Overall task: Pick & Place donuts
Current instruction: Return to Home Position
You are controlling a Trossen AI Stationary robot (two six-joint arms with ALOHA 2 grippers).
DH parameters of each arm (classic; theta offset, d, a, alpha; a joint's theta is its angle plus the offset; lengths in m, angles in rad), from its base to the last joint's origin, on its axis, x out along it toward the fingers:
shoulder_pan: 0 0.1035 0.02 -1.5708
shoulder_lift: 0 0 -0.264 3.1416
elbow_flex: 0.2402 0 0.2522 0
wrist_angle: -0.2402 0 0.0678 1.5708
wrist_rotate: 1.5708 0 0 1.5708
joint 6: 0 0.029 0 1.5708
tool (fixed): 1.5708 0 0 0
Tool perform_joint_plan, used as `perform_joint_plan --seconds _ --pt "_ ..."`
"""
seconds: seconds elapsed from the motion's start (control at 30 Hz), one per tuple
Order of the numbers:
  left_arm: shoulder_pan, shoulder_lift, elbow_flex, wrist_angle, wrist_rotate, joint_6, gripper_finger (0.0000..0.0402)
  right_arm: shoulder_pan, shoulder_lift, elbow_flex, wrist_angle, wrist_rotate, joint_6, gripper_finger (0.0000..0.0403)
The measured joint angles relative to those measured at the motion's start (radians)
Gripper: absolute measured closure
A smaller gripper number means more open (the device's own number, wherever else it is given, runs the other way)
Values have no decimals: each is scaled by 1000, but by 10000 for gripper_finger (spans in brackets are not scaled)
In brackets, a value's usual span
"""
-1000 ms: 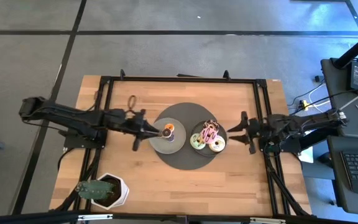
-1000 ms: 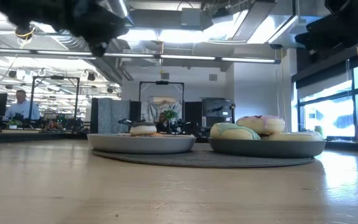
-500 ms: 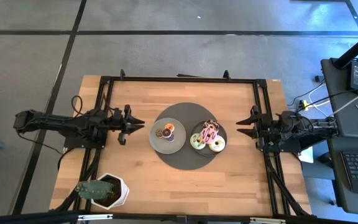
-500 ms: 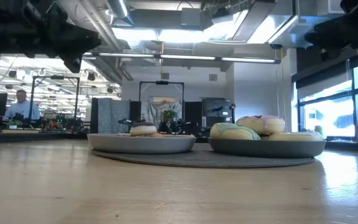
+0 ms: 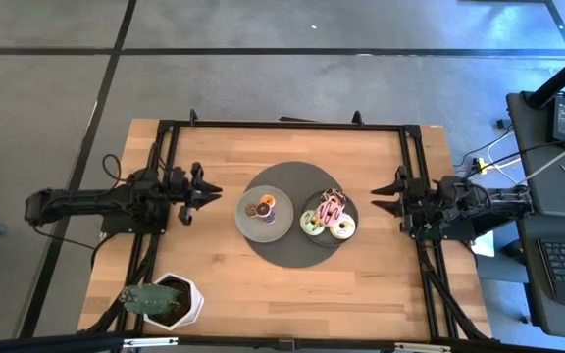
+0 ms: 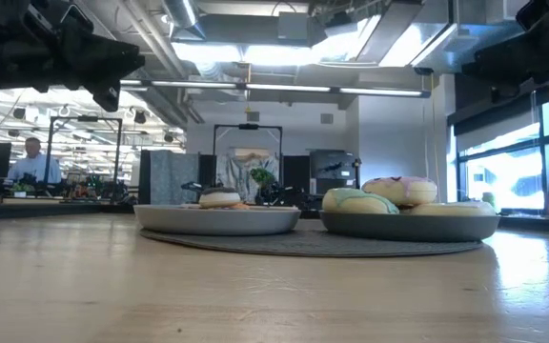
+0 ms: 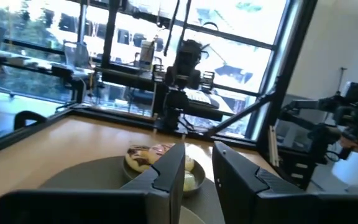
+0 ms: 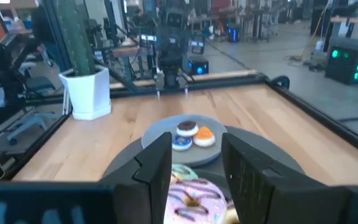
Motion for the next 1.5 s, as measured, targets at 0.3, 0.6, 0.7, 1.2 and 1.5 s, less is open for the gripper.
perform_joint_plan --seconds 0.3,0.6,0.7,1.2,1.5 --pt "48 -59 0 -36 92 -24 318 -2 0 -88 127 27 -54 261" --pt "84 -246 0 -181 107 -50 322 -5 0 -5 -17 26 -29 261" --pt "98 -307 0 -248 103 -57 320 -5 0 3 -18 26 -35 261" --pt "112 -307 14 -337 -271 -13 322 -5 0 -18 60 97 -1 261" --pt "97 -307 14 -361 -281 -7 320 -5 0 -119 217 134 -33 261"
